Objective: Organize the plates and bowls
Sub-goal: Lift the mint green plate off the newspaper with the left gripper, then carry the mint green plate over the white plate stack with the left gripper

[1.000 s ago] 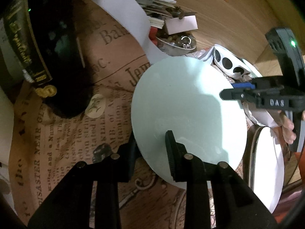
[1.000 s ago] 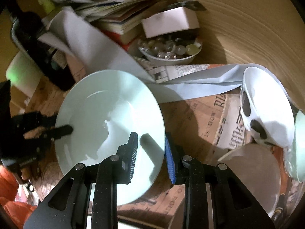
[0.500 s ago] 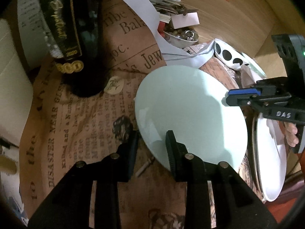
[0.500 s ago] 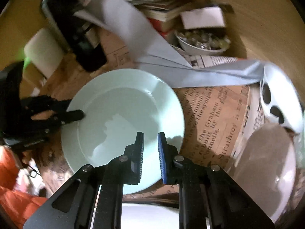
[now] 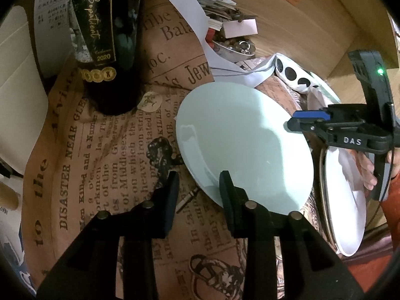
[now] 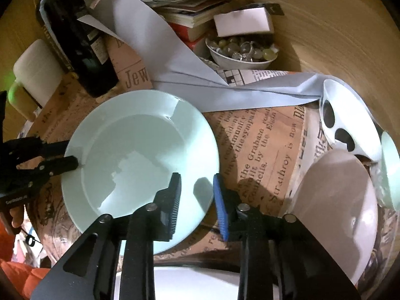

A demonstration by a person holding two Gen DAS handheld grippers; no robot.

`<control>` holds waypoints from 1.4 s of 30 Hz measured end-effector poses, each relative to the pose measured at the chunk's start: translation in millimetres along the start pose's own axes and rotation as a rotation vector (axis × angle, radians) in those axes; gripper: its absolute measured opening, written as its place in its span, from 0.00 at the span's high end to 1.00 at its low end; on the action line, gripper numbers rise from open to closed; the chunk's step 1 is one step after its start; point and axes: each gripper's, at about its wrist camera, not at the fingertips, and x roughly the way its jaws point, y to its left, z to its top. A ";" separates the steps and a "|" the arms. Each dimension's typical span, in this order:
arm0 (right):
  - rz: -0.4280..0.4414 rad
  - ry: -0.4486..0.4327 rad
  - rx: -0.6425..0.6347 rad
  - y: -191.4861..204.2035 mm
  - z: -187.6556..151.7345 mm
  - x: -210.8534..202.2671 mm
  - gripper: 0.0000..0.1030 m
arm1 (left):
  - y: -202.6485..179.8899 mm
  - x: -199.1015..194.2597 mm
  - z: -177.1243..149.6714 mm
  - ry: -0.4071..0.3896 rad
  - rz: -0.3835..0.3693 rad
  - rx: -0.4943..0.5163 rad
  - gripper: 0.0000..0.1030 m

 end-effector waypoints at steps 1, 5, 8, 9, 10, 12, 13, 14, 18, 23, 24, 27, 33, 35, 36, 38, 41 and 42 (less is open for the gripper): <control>-0.006 -0.001 -0.001 -3.0 2.6 1.4 0.75 | -0.1 -0.6 -0.8 0.000 -0.002 0.002 0.68; -0.018 0.008 -0.003 -3.6 10.8 3.4 0.74 | -0.5 -0.1 -2.9 0.001 -0.015 0.015 0.68; -0.011 0.020 0.002 -11.8 12.6 5.5 0.74 | -2.7 1.3 -4.2 0.000 -0.020 0.030 0.68; -0.012 0.024 0.003 -13.9 17.7 5.1 0.74 | -4.3 2.5 -4.3 0.001 -0.019 0.036 0.68; -0.017 0.026 0.004 -18.3 25.0 3.4 0.74 | -5.9 3.5 -4.5 0.002 -0.014 0.046 0.68; -0.030 0.036 0.008 -18.0 29.7 8.6 0.74 | -8.4 3.3 -5.0 -0.005 -0.006 0.062 0.68; -0.032 0.040 0.013 -18.9 31.5 11.6 0.74 | -8.5 3.2 -5.3 -0.007 -0.005 0.065 0.68; -0.025 0.050 0.016 -18.4 32.5 13.2 0.74 | -8.4 3.1 -5.5 -0.009 -0.007 0.066 0.68; -0.013 0.085 0.012 -23.1 34.9 27.4 0.73 | -5.1 3.3 -4.6 -0.008 -0.027 0.058 0.68; 0.101 0.133 0.086 -27.3 34.2 38.4 0.71 | -4.7 3.2 -4.8 -0.013 -0.031 0.061 0.68; 0.111 0.138 0.093 -27.5 34.0 38.4 0.71 | -5.0 3.1 -4.8 -0.020 -0.023 0.061 0.68; 0.111 0.138 0.058 -22.0 28.8 37.0 0.71 | -2.9 1.7 -6.6 -0.034 -0.011 0.058 0.68; 0.130 0.106 0.050 -13.4 18.2 31.8 0.75 | 8.0 -3.3 -6.6 -0.050 0.033 0.012 0.68; 0.127 0.070 0.041 -9.0 14.3 25.3 0.75 | 11.8 -4.7 -6.4 -0.050 0.035 -0.008 0.68; 0.122 0.054 0.037 -7.8 13.1 22.2 0.75 | 13.4 -5.9 -6.7 -0.050 0.034 -0.016 0.68; 0.111 0.019 0.027 -5.4 11.5 13.5 0.75 | 13.1 -7.9 -7.9 -0.053 0.038 -0.019 0.68; 0.109 -0.022 0.043 -11.0 7.1 -0.1 0.75 | 8.0 -13.0 -9.9 -0.064 0.036 -0.009 0.68; 0.109 -0.032 0.050 -14.3 6.0 -3.6 0.76 | 5.5 -14.7 -9.7 -0.070 0.034 -0.005 0.68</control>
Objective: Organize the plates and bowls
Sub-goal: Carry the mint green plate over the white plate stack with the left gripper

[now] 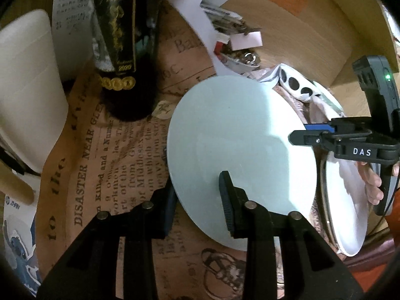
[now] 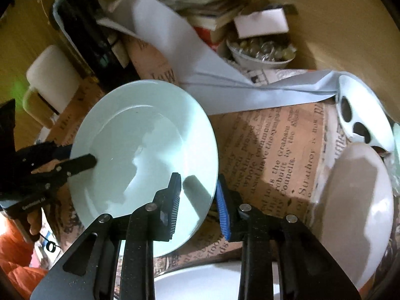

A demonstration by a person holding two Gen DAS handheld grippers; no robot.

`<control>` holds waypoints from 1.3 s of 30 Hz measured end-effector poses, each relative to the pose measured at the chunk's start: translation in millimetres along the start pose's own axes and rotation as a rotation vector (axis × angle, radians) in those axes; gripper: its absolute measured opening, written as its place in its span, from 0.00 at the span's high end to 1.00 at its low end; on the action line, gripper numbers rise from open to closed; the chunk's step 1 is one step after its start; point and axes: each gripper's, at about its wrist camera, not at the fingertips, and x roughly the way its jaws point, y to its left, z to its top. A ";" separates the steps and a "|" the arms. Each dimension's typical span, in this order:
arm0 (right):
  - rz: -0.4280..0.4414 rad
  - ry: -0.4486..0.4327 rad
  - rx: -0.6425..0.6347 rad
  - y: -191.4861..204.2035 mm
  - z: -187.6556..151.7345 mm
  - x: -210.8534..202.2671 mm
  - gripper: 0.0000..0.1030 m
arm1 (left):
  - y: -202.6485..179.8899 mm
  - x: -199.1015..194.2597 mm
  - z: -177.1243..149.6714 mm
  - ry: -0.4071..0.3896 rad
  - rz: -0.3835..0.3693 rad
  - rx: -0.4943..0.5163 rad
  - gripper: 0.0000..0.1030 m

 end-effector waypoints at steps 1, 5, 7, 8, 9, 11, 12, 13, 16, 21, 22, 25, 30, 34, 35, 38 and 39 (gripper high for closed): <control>-0.001 -0.013 0.009 -2.4 -2.5 -3.9 0.76 | -3.5 -2.5 0.4 -0.009 -0.002 0.005 0.68; -0.011 -0.055 0.029 -12.1 -17.3 -24.5 0.76 | -17.2 -13.0 2.5 -0.045 -0.006 0.023 0.68; -0.009 -0.075 0.037 -13.7 -15.4 -38.8 0.78 | -22.4 -20.0 4.7 -0.073 0.003 0.030 0.68; -0.009 -0.087 0.042 -13.5 -16.4 -44.8 0.78 | -24.6 -23.4 5.9 -0.083 0.000 0.033 0.68; -0.013 -0.105 0.042 -14.5 -18.7 -50.6 0.78 | -26.5 -27.0 6.7 -0.094 -0.005 0.033 0.68; -0.016 -0.129 0.042 -10.5 -12.9 -57.8 0.78 | -31.4 -34.2 8.9 -0.119 -0.001 0.041 0.68; -0.013 -0.141 0.047 -11.1 -13.5 -61.8 0.78 | -34.1 -38.2 9.7 -0.134 0.008 0.044 0.68; -0.009 -0.148 0.050 -11.4 -12.7 -63.8 0.78 | -37.4 -38.9 12.0 -0.143 0.014 0.044 0.68; 0.001 -0.176 0.059 -9.8 -13.9 -71.0 0.78 | -42.7 -48.3 12.4 -0.165 0.014 0.049 0.68; 0.001 -0.217 0.067 -11.6 -19.4 -84.1 0.78 | -56.9 -58.8 9.5 -0.191 0.020 0.073 0.68; 0.001 -0.222 0.068 -12.6 -20.9 -86.0 0.78 | -58.7 -60.2 8.8 -0.194 0.023 0.076 0.68; -0.001 -0.232 0.079 -15.7 -28.8 -93.7 0.78 | -65.1 -61.6 7.0 -0.199 0.018 0.083 0.68; -0.009 -0.250 0.098 -22.6 -45.8 -107.4 0.78 | -76.4 -60.7 2.2 -0.191 -0.008 0.092 0.68; -0.014 -0.249 0.118 -30.0 -59.3 -112.9 0.78 | -88.5 -60.5 -4.1 -0.189 -0.030 0.101 0.68; -0.012 -0.246 0.126 -32.4 -64.2 -114.0 0.78 | -91.3 -60.5 -6.0 -0.188 -0.037 0.103 0.68; -0.019 -0.241 0.139 -36.4 -75.8 -115.8 0.78 | -99.3 -60.9 -11.0 -0.186 -0.051 0.113 0.68; -0.021 -0.240 0.143 -37.5 -79.3 -116.2 0.78 | -102.0 -60.9 -12.8 -0.186 -0.054 0.117 0.68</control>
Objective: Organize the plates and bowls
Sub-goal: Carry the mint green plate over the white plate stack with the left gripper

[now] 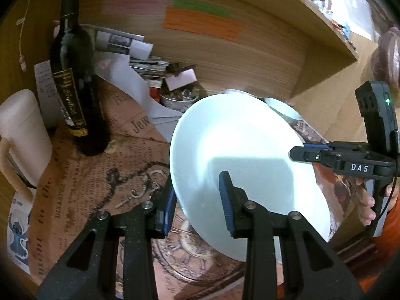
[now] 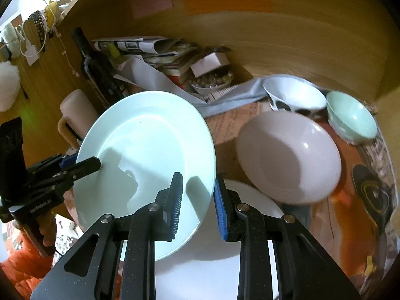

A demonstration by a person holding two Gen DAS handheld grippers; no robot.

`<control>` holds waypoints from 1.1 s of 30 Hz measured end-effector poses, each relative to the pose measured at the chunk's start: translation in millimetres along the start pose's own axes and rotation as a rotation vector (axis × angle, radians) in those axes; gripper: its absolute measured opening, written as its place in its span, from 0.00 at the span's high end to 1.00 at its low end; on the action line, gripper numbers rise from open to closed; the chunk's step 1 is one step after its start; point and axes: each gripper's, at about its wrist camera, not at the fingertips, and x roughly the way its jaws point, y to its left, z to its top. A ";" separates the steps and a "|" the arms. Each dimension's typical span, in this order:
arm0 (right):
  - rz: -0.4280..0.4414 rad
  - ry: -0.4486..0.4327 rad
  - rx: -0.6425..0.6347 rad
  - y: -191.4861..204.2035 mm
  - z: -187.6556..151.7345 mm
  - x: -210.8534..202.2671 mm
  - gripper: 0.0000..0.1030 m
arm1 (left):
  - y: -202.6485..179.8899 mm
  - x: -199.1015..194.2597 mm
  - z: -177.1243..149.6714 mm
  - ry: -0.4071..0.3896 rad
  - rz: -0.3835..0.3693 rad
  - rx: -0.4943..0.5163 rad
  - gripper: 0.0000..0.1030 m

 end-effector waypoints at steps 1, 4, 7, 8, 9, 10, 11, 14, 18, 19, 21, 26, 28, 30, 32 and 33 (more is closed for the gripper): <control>-0.002 0.002 0.008 -2.6 -4.4 -1.7 0.78 | -3.8 -0.1 -1.9 0.000 -0.003 0.004 0.68; -0.004 0.009 0.027 -9.1 -13.4 -4.7 0.78 | -11.8 0.0 -5.7 0.004 -0.016 0.011 0.68; -0.011 0.017 0.044 -15.7 -22.7 -7.3 0.78 | -20.4 1.7 -9.0 0.008 -0.028 0.024 0.68; -0.015 0.019 0.052 -18.5 -26.6 -8.4 0.78 | -23.4 2.4 -10.4 0.010 -0.033 0.028 0.68; -0.018 0.021 0.058 -20.1 -29.3 -9.1 0.78 | -25.4 2.7 -11.6 0.011 -0.037 0.031 0.68; -0.020 0.022 0.062 -21.5 -31.6 -9.6 0.78 | -27.8 3.6 -13.1 0.015 -0.042 0.033 0.68; -0.022 0.024 0.069 -23.9 -35.1 -10.1 0.78 | -29.9 4.7 -14.6 0.019 -0.045 0.035 0.68; -0.024 0.031 0.086 -29.1 -44.0 -11.0 0.78 | -35.8 7.7 -19.7 0.033 -0.053 0.041 0.68; -0.028 0.039 0.108 -34.9 -53.6 -12.7 0.78 | -42.3 13.0 -27.3 0.057 -0.063 0.046 0.68; -0.028 0.041 0.115 -36.8 -56.2 -13.0 0.78 | -43.7 14.7 -29.3 0.063 -0.065 0.049 0.68; -0.031 0.041 0.125 -38.5 -59.3 -13.5 0.78 | -46.4 17.9 -32.2 0.074 -0.069 0.052 0.68; -0.045 0.047 0.136 -43.9 -69.1 -14.5 0.78 | -52.3 26.3 -40.0 0.103 -0.074 0.058 0.68; -0.058 0.049 0.131 -44.1 -72.6 -14.4 0.78 | -54.5 28.8 -43.0 0.113 -0.076 0.060 0.68; -0.079 0.048 0.120 -43.4 -76.4 -14.6 0.78 | -57.1 31.5 -45.1 0.122 -0.078 0.066 0.68; -0.091 0.050 0.112 -43.5 -79.5 -14.7 0.78 | -58.7 33.9 -45.9 0.128 -0.076 0.070 0.68; -0.093 0.051 0.112 -44.2 -81.0 -14.8 0.78 | -59.3 35.8 -45.9 0.132 -0.075 0.073 0.68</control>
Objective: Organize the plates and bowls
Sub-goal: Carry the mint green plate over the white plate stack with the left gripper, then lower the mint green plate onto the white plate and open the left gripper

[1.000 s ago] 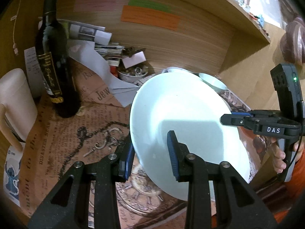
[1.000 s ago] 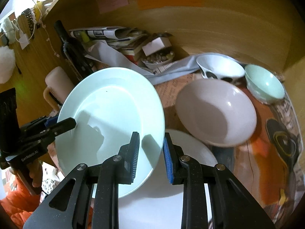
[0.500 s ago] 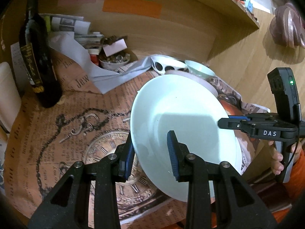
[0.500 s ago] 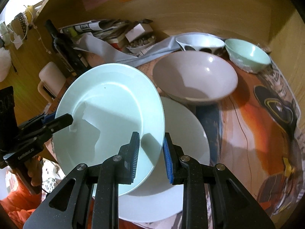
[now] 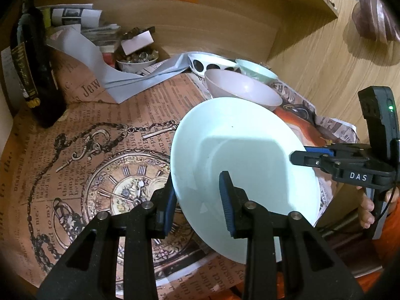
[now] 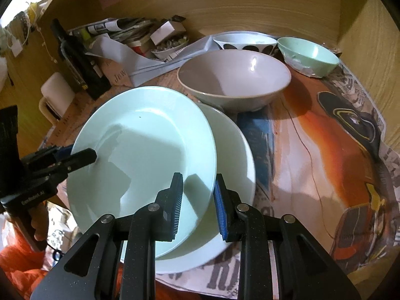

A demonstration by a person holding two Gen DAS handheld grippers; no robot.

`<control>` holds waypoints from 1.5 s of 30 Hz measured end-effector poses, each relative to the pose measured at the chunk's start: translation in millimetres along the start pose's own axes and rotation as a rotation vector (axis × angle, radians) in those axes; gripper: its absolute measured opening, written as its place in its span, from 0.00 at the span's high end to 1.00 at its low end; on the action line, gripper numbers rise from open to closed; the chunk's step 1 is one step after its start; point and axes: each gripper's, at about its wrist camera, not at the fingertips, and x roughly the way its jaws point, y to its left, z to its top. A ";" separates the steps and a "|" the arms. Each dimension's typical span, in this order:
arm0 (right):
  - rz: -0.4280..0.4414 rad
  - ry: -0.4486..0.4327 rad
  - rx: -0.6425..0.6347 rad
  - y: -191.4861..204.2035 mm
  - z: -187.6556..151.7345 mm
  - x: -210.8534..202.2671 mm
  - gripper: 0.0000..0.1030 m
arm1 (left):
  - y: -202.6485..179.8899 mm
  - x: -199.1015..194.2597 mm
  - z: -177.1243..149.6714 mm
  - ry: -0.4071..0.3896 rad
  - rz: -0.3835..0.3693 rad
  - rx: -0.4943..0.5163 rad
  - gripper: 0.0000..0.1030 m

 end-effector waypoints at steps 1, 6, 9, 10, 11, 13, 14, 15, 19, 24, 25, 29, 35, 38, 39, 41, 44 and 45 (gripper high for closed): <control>-0.001 0.000 0.002 -0.5 -0.8 -0.1 0.78 | -0.3 2.2 0.6 0.005 0.000 0.001 0.68; -0.008 -0.016 0.015 -6.5 -6.2 -4.5 0.78 | -4.2 13.0 2.6 0.032 0.001 0.011 0.68; 0.011 -0.013 0.026 -10.1 -6.9 -4.4 0.78 | -6.3 16.1 4.5 0.035 0.009 0.015 0.68; 0.012 -0.012 0.025 -10.5 -6.7 -3.7 0.78 | -6.1 16.8 5.0 0.036 0.010 0.015 0.68; 0.012 -0.012 0.020 -10.4 -6.6 -3.3 0.78 | -5.9 17.5 5.4 0.037 0.011 0.015 0.68; 0.016 -0.014 0.020 -11.2 -6.4 -3.2 0.78 | -6.0 18.8 5.8 0.040 0.014 0.014 0.68; 0.021 -0.014 0.023 -11.9 -6.2 -3.3 0.78 | -6.5 19.2 6.1 0.041 0.017 0.015 0.68; 0.026 -0.015 0.029 -12.6 -6.0 -3.2 0.78 | -6.9 19.4 6.2 0.042 0.019 0.018 0.68; 0.061 -0.021 0.062 -18.1 -7.2 -3.9 0.78 | -8.4 23.8 8.9 0.060 0.036 0.019 0.63; 0.063 -0.031 0.068 -18.6 -8.7 -4.6 0.78 | -16.4 28.4 10.6 0.078 0.044 0.042 0.46; 0.064 -0.033 0.070 -19.3 -9.1 -5.1 0.78 | -18.3 29.4 10.3 0.078 0.049 0.050 0.44; 0.075 -0.041 0.092 -23.4 -8.6 -6.6 0.78 | -21.7 31.2 10.3 0.081 0.060 0.071 0.40; 0.073 -0.046 0.092 -24.9 -9.0 -5.7 0.78 | -22.6 32.7 10.3 0.092 0.044 0.081 0.33; 0.076 -0.054 0.100 -28.5 -8.4 -7.2 0.78 | -21.8 32.7 10.5 0.095 0.035 0.085 0.33; 0.068 -0.062 0.099 -29.0 -8.2 -8.7 0.78 | -20.9 32.1 10.8 0.096 0.030 0.083 0.33; 0.035 -0.100 0.090 -29.4 -7.4 -16.5 0.78 | -18.9 29.7 12.4 0.085 0.039 0.078 0.33; 0.006 -0.146 0.078 -30.0 -2.8 -28.4 0.77 | -14.2 21.4 18.7 0.041 0.070 0.072 0.33; -0.003 -0.158 0.077 -30.7 -1.0 -31.4 0.75 | -13.1 18.3 21.1 0.026 0.076 0.071 0.33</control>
